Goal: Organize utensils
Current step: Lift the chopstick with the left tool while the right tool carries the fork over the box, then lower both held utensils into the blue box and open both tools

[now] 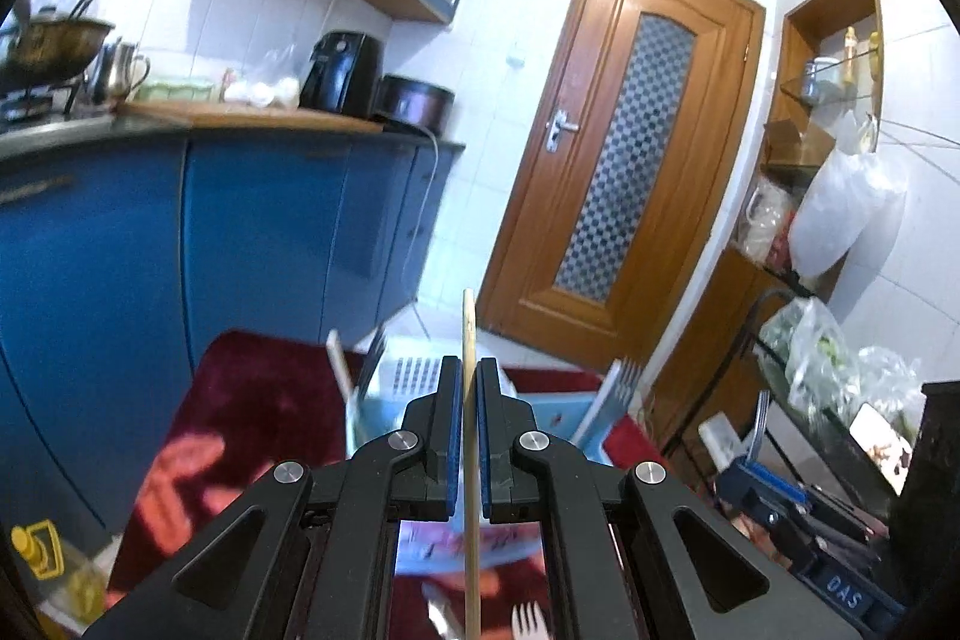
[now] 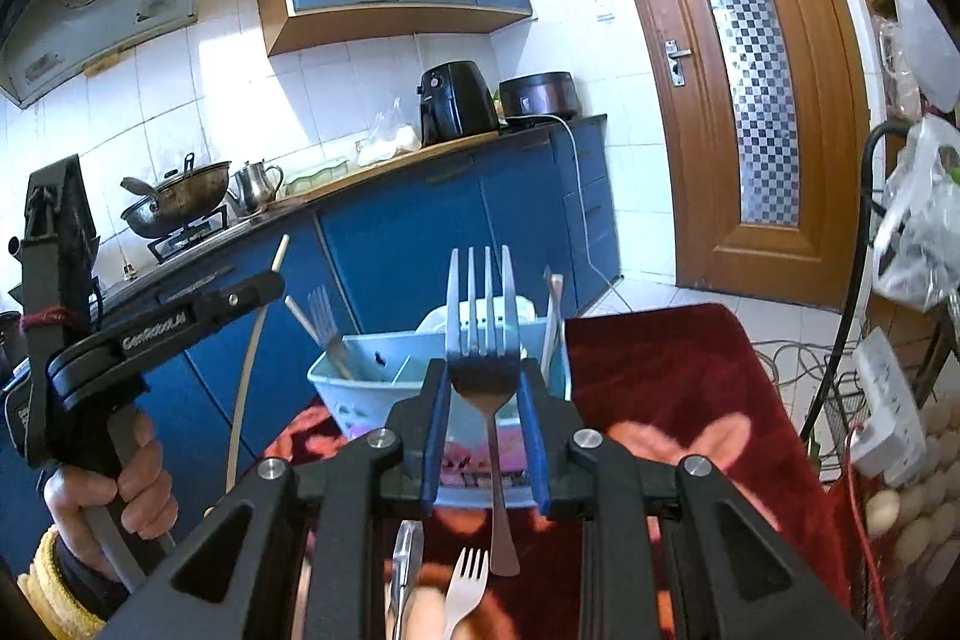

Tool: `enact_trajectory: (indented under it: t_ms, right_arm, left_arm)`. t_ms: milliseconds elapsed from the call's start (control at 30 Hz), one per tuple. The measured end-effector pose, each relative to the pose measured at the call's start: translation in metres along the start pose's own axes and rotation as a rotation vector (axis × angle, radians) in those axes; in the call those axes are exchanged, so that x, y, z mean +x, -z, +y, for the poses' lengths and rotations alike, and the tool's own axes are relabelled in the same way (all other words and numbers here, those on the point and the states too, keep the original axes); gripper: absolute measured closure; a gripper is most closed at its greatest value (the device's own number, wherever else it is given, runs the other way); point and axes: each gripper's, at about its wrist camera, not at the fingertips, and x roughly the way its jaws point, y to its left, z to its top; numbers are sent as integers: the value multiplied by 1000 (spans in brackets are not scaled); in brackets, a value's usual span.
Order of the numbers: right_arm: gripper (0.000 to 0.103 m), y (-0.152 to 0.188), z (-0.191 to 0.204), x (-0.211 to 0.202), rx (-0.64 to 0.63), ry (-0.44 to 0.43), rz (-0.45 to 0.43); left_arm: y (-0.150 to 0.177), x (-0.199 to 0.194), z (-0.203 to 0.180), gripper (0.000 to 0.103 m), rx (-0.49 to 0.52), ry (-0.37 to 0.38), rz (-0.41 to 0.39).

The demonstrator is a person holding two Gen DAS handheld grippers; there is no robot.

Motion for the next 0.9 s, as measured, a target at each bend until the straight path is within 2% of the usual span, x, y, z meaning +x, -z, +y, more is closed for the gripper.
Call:
enact_trajectory:
  t_ms: [267,567,700,900]
  right_arm:
    - [78,-27,1,13,-43,16,-24]
    - [78,-59,1,35,-94,14,-64]
    - [78,-70,0,51,-102,16,-66]
    - [78,-64,-3,74,-107,8,-31]
  left_arm:
    - [-29,20,-10,99,43,-22,-87]
    - [-58,51,5,99,9,-68,-179]
    - [-61,65,9,99,18,-104,-232]
    - [-49,88,18,99,-2,-141,-254]
